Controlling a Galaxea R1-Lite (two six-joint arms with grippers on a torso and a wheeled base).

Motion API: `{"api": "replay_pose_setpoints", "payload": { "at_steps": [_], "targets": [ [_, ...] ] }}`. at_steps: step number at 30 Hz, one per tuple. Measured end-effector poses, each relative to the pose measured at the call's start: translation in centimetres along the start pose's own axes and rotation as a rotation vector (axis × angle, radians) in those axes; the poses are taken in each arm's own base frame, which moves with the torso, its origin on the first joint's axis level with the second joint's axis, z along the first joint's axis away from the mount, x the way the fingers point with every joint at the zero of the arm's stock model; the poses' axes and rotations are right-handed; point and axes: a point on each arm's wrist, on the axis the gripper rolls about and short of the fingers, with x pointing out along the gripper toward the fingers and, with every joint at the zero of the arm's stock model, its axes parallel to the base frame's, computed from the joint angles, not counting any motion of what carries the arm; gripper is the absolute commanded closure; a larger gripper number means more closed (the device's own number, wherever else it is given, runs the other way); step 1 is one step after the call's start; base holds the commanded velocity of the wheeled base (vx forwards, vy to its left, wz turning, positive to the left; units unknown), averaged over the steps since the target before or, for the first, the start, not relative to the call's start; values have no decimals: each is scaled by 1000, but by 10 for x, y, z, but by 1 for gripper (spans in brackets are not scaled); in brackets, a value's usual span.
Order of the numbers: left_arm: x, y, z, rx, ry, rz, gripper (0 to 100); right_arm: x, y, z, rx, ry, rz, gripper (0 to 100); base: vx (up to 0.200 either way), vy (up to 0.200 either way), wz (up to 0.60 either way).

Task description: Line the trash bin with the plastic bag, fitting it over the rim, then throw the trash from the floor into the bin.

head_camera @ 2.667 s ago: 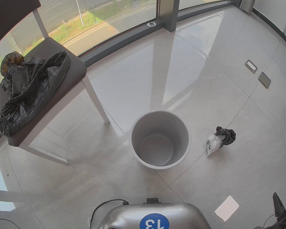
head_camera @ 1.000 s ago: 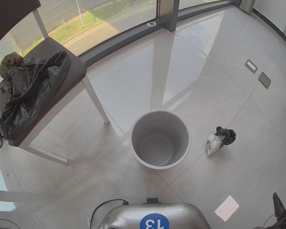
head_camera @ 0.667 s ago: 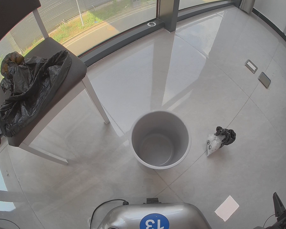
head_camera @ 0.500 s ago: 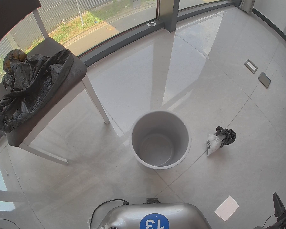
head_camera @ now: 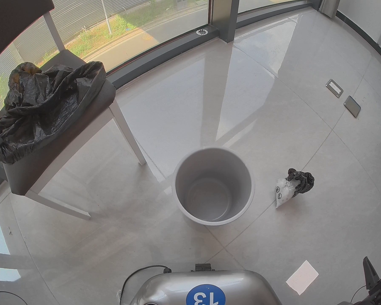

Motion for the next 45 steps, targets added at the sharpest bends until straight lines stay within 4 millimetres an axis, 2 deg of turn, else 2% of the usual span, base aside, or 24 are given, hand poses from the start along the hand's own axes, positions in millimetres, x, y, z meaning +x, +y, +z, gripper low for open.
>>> {"api": "replay_pose_setpoints", "payload": {
  "at_steps": [5, 9, 13, 17, 20, 24, 31, 38, 42, 45],
  "targets": [
    [-37, -24, -3, 52, 164, -116, 100, 0, 0, 0, -6, 0, 8, 0, 0, 0, 0],
    [-72, -49, 0, 130, 228, -305, 100, 0, 1, 0, -19, -1, 25, 0, 0, 0, 0],
    [-110, -68, 12, 214, 242, -513, 100, 0, 1, 0, -33, -2, 40, 0, 0, 0, 0],
    [-141, -76, 25, 302, 260, -678, 100, 0, 1, 0, -41, -3, 49, 0, 0, 0, 0],
    [-155, -79, 31, 377, 286, -773, 100, 0, 1, 0, -45, -3, 53, 0, 0, 0, 0],
    [-159, -84, 36, 439, 311, -867, 100, 0, 1, 0, -47, -3, 57, 0, 0, 0, 0],
    [-154, -94, 36, 474, 355, -946, 100, -1, 1, 4, -34, -13, 74, 0, 0, 0, 0],
    [-151, -99, 37, 474, 351, -961, 100, -7, 1, 42, 10, -88, 116, 0, 0, 0, 0],
    [-152, -102, 42, 456, 327, -973, 100, 3, 1, 64, 46, -33, 147, 0, 0, 0, 0],
    [-157, -105, 51, 423, 293, -988, 100, 11, 1, 72, 64, 45, 163, 0, 0, 0, 0]
  ]
}}
